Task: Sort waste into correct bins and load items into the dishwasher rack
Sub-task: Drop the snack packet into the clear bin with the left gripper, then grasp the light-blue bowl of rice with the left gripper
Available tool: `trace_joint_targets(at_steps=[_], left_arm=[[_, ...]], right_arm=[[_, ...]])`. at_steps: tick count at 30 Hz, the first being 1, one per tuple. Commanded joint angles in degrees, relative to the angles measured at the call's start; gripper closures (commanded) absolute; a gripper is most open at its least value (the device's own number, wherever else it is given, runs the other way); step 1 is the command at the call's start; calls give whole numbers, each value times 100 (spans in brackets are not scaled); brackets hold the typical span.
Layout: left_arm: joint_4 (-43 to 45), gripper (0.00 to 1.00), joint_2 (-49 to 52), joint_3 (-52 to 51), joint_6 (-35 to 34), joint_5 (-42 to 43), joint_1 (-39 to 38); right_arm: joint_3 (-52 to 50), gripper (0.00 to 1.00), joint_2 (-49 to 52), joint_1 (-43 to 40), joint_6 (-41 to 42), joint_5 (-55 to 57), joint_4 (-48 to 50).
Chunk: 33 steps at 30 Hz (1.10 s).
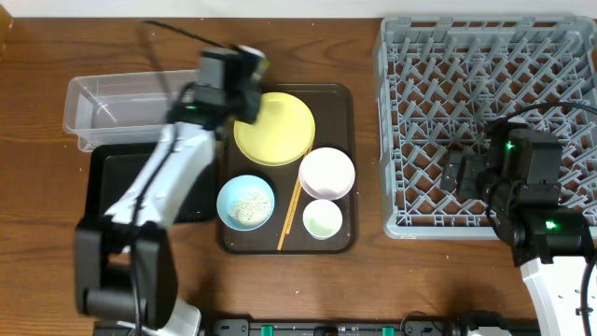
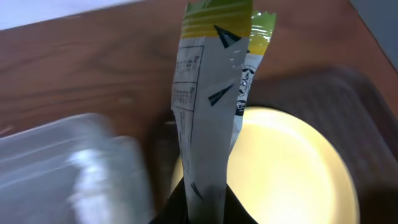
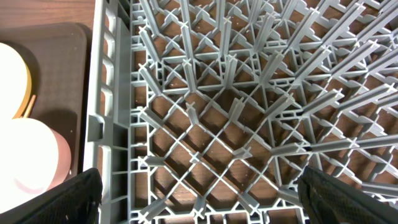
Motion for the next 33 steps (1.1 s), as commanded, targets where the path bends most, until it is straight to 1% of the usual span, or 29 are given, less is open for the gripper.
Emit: trace_joint_targets(at_steps=[1,5,6,7,8,11,12,13,18,20,23,25,27,31,33], left_arm=[[-35,89,-39,7,-682,-50,527],[31,87,61,4,-804,-50,1051],[55,85,94,4,-804,-50,1156],[74,78,131,4,-802,-52,1252],[92,67,164,4,-804,-50,1342],[164,45,181,4,-809,-44,1561],[205,37,153,7,-824,-44,1598],[208,33,111,7,-824,-44,1620],[13,30,-245,7,-828,-46,1552],[-280,30,-444,7,-1036,-44,1471],[-1010,26,-739,7,-1471,46,1222],[-1491,21,-850,7,-1635,216,1021],[-1996,15,-887,4,-1978,461,778],[-2953,13,-807,-15,-2562,614,245],[-3150,13,-748,-114,-2647,616,-28]], right_arm=[[109,1,-35,-48,20,0,-9],[109,1,-35,-48,20,0,0],[109,1,-35,-48,20,0,-2],[109,1,-35,-48,20,0,-4],[109,1,-35,-48,20,0,-4],[109,1,-35,-48,20,0,-4],[109,1,-35,-48,17,2,-4],[109,1,-35,-48,17,0,-4],[109,1,-35,-48,20,0,-4],[109,1,-35,-48,20,0,-4],[109,1,-35,-48,20,0,-9],[109,1,-35,-48,20,0,-4],[109,1,-35,-48,17,2,-4],[109,1,-35,-48,17,0,-4],[109,1,-35,-48,17,0,-7]])
